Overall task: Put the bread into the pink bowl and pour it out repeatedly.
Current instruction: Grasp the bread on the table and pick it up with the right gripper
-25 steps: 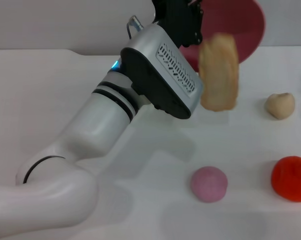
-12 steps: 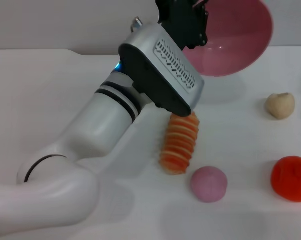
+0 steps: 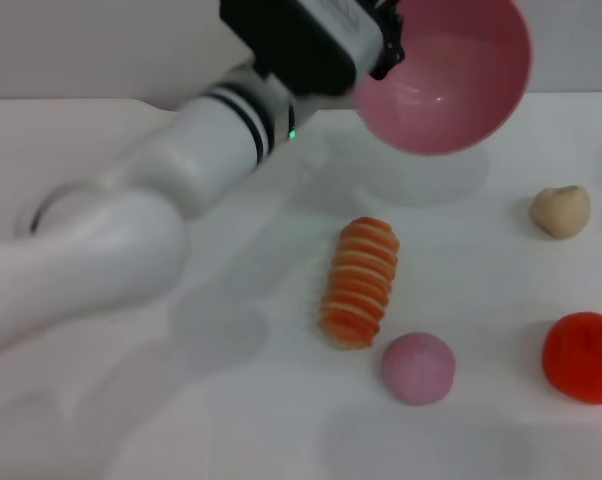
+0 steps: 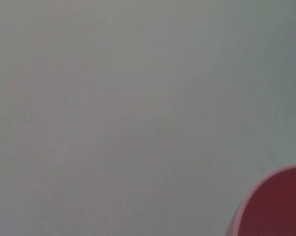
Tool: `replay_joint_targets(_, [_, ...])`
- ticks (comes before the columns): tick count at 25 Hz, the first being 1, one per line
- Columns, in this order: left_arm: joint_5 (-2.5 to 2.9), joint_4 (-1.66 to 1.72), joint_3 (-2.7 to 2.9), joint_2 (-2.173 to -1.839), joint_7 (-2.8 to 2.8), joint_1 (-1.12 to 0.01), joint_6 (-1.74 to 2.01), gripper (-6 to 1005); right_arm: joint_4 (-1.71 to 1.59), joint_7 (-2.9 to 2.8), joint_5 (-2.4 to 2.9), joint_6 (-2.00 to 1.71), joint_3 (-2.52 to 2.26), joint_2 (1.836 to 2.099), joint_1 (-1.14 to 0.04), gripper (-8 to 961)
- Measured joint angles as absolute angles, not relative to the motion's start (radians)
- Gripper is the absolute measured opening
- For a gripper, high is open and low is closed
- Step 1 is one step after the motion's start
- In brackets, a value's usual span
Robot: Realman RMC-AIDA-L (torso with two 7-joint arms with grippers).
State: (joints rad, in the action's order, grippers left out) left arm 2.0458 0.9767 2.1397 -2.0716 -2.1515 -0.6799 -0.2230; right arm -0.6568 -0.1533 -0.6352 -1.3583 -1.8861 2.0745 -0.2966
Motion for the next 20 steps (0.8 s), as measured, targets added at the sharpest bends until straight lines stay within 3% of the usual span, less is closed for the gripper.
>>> replay_joint_targets(10, [2.012, 0.962, 1.748, -2.064, -2.198, -0.770, 0.344, 47, -0.576, -0.248, -0.638, -1.169, -1.853, 2.059, -0.361, 380])
replay_joint_targets(20, [1.837, 0.892, 1.308, -2.055, -1.984, -0.798, 0.903, 47, -0.524, -0.305, -0.631, -0.882, -1.836, 2.012, -0.457, 381])
